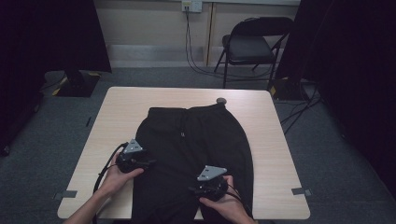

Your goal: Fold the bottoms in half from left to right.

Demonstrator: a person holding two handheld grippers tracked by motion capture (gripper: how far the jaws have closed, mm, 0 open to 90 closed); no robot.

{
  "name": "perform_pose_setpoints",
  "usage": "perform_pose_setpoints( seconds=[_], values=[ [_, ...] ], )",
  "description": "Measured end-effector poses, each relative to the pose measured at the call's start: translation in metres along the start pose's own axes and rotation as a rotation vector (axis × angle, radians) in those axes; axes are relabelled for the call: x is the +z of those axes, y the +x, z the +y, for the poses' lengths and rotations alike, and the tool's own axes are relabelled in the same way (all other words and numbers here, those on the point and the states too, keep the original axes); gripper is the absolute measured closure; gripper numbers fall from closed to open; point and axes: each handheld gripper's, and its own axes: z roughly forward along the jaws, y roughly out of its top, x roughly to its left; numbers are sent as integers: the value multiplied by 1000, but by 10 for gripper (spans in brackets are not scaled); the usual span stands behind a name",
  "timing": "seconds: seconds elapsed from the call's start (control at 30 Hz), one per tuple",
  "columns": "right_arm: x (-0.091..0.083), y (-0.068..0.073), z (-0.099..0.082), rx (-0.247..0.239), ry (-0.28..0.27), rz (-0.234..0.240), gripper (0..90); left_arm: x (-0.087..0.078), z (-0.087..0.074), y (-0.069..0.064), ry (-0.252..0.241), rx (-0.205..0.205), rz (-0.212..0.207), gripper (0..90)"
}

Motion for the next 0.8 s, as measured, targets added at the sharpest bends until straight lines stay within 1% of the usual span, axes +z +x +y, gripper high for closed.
perform_pose_setpoints(
  seconds=[0.07, 0.1, 0.13, 0.17, 0.2, 0.23, 0.3, 0.33, 0.37, 0.4, 0.43, 0.47, 0.5, 0.53, 0.57, 0.6, 0.63, 0.67, 0.7, 0.73, 0.77, 0.8],
  values=[
    [-4, -5, -2, 3, 9, -2, 447, 6, 5, -8, -1, 5, 0, 374],
    [-6, -8, -4, 6, 11, -6, 447, 8, 6, -10, -2, 4, 1, 369],
    [-6, -8, -4, 6, 11, -6, 447, 8, 6, -10, -2, 4, 1, 360],
    [-10, -12, -7, 6, 19, -7, 446, 10, 9, -17, 13, -10, 2, 326],
    [-13, -14, -9, 6, 21, -8, 446, 10, 9, -17, 13, -10, 2, 315],
    [-15, -16, -11, 10, 26, -10, 446, 11, 11, -27, 30, 10, -7, 313],
    [-22, -20, -16, 17, 34, -21, 446, 10, 12, -37, 48, 38, -42, 308],
    [-26, -23, -19, 22, 41, -27, 446, 10, 12, -37, 48, 38, -42, 308],
    [-31, -25, -22, 27, 47, -32, 446, 8, 13, -45, 62, 43, -80, 308],
    [-35, -28, -25, 33, 53, -36, 446, 7, 13, -48, 67, 47, -100, 309],
    [-38, -30, -27, 39, 58, -41, 446, 6, 13, -50, 70, 46, -114, 308],
    [-39, -31, -28, 39, 59, -45, 445, 6, 13, -50, 70, 46, -114, 309],
    [-40, -31, -28, 45, 63, -52, 444, 5, 14, -52, 84, 32, -138, 311],
    [-40, -30, -27, 46, 70, -57, 443, 4, 15, -51, 95, 40, -141, 317],
    [-40, -29, -25, 49, 83, -59, 429, 3, 16, -49, 103, 52, -137, 348],
    [-40, -29, -25, 49, 83, -59, 429, 3, 16, -49, 103, 52, -137, 366],
    [-39, -29, -23, 66, 93, -52, 379, 2, 17, -44, 95, 42, -130, 366],
    [-39, -26, -17, 81, 79, -50, 367, 0, 18, -38, 77, 24, -124, 357],
    [-42, -19, -7, 72, 31, -54, 382, -1, 19, -34, 61, 10, -108, 357],
    [-42, -19, -7, 72, 31, -54, 382, -2, 21, -30, 56, 7, -91, 357],
    [-43, -16, -2, 69, 7, -48, 394, -3, 27, -21, 57, 1, -74, 357],
    [-45, -10, 9, 70, -25, -38, 399, -3, 29, -16, 43, -1, -50, 362]
  ],
)
